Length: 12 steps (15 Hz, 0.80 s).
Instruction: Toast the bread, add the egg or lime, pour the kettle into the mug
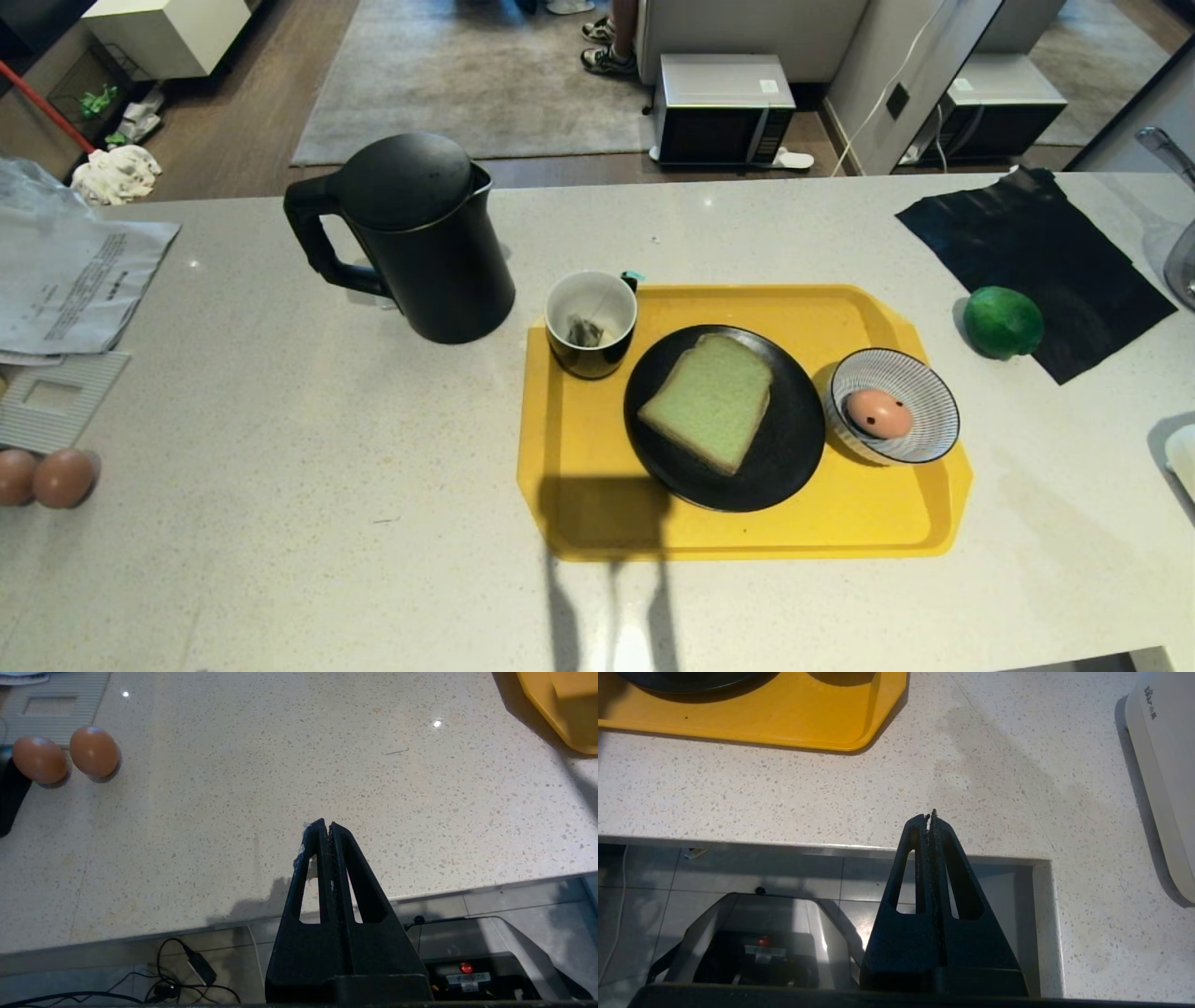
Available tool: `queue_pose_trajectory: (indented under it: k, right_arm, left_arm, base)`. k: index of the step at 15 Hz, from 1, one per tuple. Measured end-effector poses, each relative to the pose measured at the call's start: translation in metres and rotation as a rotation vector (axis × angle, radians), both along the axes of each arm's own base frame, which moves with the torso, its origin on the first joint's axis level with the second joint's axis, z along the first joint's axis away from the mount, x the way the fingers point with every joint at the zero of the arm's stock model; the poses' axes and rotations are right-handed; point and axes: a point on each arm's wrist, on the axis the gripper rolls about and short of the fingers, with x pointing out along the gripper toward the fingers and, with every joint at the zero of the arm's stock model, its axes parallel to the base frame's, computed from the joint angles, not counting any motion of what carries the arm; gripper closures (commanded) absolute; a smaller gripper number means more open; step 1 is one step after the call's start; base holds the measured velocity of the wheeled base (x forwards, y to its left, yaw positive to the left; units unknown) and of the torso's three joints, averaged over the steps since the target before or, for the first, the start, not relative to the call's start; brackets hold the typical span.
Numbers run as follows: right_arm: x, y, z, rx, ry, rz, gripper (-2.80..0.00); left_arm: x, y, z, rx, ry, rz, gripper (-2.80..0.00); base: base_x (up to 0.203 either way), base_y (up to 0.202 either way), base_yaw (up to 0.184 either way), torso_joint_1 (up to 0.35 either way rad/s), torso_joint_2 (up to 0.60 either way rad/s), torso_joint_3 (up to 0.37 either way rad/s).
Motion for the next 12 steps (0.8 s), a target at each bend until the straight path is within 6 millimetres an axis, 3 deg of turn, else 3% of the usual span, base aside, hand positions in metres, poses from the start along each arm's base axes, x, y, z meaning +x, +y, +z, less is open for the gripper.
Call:
queue_pose_trajectory:
  k: [12]
  right_arm:
    - [0.0,0.0,0.0,0.0,0.0,0.0,0.0]
  left_arm:
    - [0.0,-0.0003,0.0004,-0.045,-0.002,-0.024,0.0]
  base:
    - [0.0,0.0,0.0,0.0,0.0,0.0]
